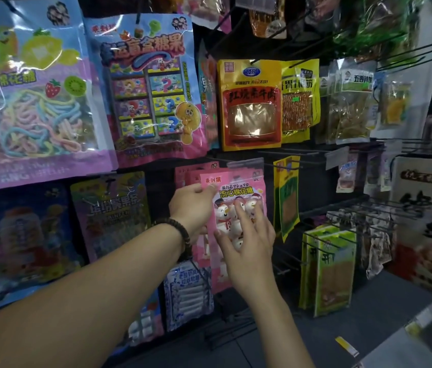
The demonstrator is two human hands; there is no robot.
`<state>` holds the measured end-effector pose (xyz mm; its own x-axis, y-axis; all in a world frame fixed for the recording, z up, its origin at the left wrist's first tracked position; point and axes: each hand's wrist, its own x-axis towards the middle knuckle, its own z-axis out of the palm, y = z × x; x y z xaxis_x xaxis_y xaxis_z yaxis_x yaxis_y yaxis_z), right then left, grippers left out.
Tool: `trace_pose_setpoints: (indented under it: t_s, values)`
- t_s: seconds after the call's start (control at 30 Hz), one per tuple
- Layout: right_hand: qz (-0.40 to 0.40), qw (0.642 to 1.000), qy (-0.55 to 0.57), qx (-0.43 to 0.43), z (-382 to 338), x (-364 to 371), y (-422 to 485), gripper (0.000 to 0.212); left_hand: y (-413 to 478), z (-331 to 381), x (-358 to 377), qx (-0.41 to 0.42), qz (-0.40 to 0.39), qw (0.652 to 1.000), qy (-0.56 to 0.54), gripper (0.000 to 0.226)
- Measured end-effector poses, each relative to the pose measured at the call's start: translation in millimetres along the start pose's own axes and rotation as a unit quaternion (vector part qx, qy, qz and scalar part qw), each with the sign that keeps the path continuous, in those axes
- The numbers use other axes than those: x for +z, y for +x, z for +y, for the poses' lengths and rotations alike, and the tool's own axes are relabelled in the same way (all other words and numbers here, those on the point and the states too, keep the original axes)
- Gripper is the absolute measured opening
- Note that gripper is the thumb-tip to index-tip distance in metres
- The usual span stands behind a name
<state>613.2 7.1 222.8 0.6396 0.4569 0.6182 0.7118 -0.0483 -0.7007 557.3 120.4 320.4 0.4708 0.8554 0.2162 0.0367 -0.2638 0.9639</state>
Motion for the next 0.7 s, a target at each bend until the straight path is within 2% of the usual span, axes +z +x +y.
trace_pose_setpoints:
  t_s: [0.2, 0.4, 0.57, 0.63, 0.7]
  values:
    - [-0.04, 0.999, -0.022, 0.019, 2, 6, -3, 0.07, 15, -4, 4, 0.004, 0.042, 0.999, 0.016, 0.027]
    - [-0.095, 0.994, -0.022, 0.047, 6, 10, -11, 0.073, 19, -7, -2, 0.039, 0.066, 0.993, 0.086, 0.043]
    - [-0.117, 0.991, -0.024, 0.053, 4, 14, -24, 0.072, 0, -24, -33, 0.021, 0.056, 0.992, 0.107, 0.011]
    - [-0.122, 0.99, -0.021, 0.069, -2, 16, -33, 0.072, -17, -33, -56, 0.023, 0.055, 0.987, 0.148, 0.008]
    - [-0.137, 0.988, -0.04, 0.066, -13, 16, -44, 0.07, -44, -38, -84, 0.015, 0.012, 0.985, 0.17, 0.009]
